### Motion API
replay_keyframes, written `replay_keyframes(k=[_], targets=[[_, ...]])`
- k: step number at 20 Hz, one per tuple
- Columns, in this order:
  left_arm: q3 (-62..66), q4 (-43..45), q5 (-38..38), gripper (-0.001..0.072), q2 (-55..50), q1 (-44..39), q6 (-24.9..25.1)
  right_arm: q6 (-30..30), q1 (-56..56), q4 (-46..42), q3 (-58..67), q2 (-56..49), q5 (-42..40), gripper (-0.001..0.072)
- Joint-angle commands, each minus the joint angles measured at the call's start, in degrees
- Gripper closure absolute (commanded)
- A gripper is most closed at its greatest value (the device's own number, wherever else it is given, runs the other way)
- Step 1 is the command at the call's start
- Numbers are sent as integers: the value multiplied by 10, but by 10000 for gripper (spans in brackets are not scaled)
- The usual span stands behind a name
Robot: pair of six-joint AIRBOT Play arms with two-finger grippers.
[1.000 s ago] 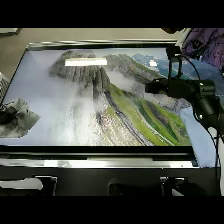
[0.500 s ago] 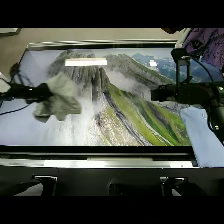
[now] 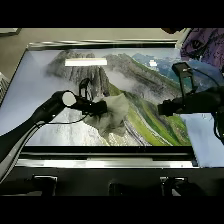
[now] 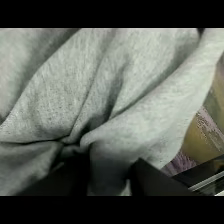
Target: Fold the clothes and pants, and hang the long-sleeved shirts on hangers.
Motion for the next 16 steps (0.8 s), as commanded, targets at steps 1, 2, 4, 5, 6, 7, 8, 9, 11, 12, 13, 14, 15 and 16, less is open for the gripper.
replay_keyframes(k=[1,2,4,5,6,7,8,9,11,12,13,14,15,16], targets=[[21,-14,-17,17,-24,19,2,-12,0,-71,-22,2,-13,421],[33,-13,-51,10,-14,52,32,-2,0,-119,-29,2,-10,374],[46,-13,-104,10,16,129,80,62,-51,-87,-55,3,38,368],[45,-12,-122,11,31,165,90,74,-92,-15,-84,2,72,369],[45,-13,-141,10,42,203,101,73,-128,73,-119,0,101,369],[45,-13,-160,11,48,235,104,53,-156,170,-156,-6,118,369],[45,-13,-180,12,50,265,105,16,-168,256,-194,-19,122,369],[45,-13,-196,13,50,288,105,-17,-164,313,-227,-37,122,347],[45,-13,-212,41,50,322,105,-68,-133,384,-269,-74,128,225],[45,-13,-214,42,50,333,105,-87,-109,411,-282,-91,145,224],[45,-13,-214,41,50,340,105,-92,-84,426,-286,-107,166,224],[45,-13,-214,41,50,346,105,-92,-55,433,-286,-123,192,224],[45,-13,-214,41,50,350,105,-92,-28,436,-286,-137,221,224],[45,-13,-214,41,50,353,105,-92,-6,438,-286,-148,249,225]])
